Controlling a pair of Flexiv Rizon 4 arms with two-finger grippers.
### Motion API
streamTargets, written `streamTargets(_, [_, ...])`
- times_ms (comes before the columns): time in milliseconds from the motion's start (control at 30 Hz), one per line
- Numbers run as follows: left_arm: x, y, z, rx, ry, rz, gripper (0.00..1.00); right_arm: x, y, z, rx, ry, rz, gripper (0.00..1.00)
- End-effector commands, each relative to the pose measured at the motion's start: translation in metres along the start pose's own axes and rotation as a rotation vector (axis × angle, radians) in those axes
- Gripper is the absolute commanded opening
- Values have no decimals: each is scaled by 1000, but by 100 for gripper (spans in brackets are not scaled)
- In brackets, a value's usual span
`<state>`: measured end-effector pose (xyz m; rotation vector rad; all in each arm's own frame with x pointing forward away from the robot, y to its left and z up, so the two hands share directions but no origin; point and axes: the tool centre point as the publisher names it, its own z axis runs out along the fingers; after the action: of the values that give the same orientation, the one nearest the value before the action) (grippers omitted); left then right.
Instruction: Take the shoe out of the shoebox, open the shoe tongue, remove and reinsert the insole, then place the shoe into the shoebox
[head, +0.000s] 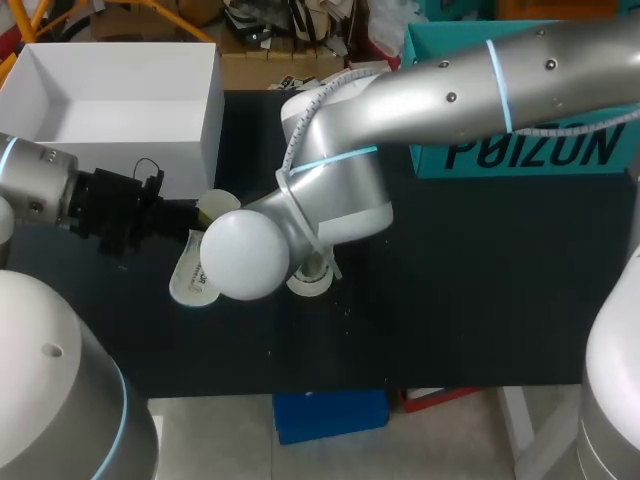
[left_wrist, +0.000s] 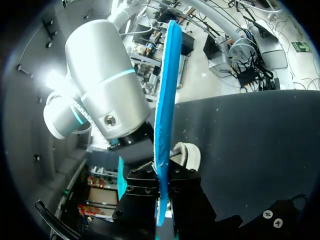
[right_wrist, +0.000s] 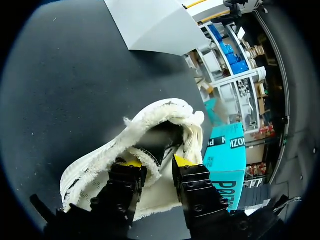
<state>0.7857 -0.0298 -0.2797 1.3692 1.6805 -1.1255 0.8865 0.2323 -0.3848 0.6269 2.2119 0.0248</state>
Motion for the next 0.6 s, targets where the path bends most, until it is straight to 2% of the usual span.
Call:
streamTargets(33, [-1, 0, 0, 1, 5, 0, 0, -1, 0, 3, -2, 5, -3, 0])
streamTargets(233, [-1, 0, 0, 1, 5, 0, 0, -4, 0, 6, -2, 4, -3, 0])
streamTargets(600, [-1, 0, 0, 1, 5, 0, 0, -22, 15, -1, -10, -13, -102, 0])
